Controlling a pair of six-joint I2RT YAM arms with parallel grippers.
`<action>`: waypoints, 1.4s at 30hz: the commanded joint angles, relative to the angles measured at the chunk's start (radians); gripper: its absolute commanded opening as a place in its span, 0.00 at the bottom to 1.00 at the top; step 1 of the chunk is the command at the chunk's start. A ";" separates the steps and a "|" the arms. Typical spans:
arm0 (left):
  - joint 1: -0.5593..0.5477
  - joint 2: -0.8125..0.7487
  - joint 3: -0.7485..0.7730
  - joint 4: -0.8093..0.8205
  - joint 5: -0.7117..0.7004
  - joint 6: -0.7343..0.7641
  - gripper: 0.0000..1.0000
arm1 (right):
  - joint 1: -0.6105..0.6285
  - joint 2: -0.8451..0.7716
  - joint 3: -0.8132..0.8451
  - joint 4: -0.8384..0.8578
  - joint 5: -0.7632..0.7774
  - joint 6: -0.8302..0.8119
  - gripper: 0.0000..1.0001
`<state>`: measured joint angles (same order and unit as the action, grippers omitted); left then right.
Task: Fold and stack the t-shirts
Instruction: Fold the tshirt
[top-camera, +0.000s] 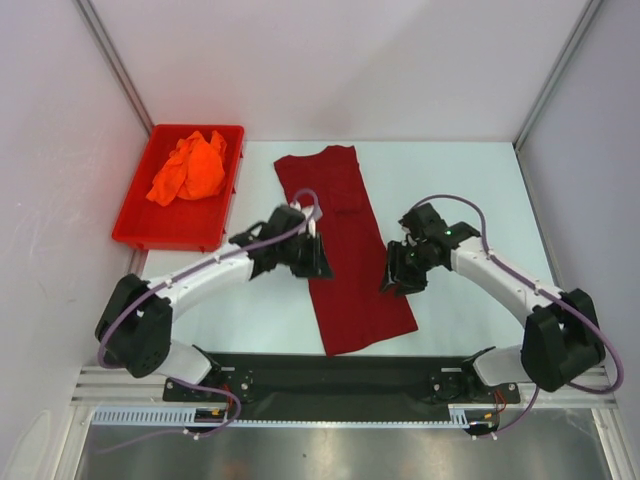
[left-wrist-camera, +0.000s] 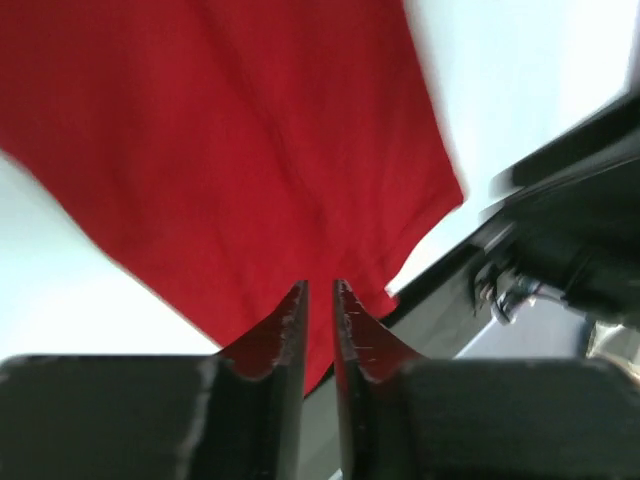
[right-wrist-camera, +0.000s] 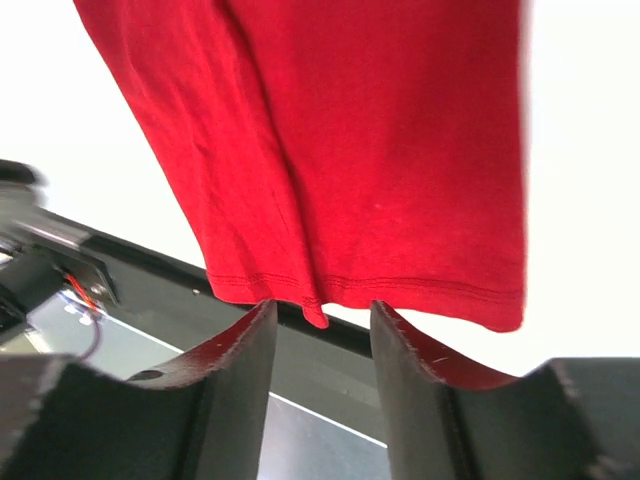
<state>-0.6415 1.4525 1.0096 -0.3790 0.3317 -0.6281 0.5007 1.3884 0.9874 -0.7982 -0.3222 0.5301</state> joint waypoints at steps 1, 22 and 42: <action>-0.041 -0.043 -0.138 0.224 0.063 -0.169 0.18 | -0.076 -0.095 -0.016 -0.009 -0.049 -0.053 0.47; -0.310 -0.067 -0.647 0.641 -0.031 -0.548 0.08 | -0.317 -0.083 -0.121 -0.022 -0.181 -0.168 0.46; -0.488 -0.615 -0.640 0.163 -0.319 -0.674 0.44 | -0.392 0.035 -0.147 0.043 -0.172 -0.145 0.54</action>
<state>-1.1240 0.9394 0.3985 -0.1303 0.0837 -1.2098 0.1287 1.4216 0.8581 -0.7971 -0.4637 0.3733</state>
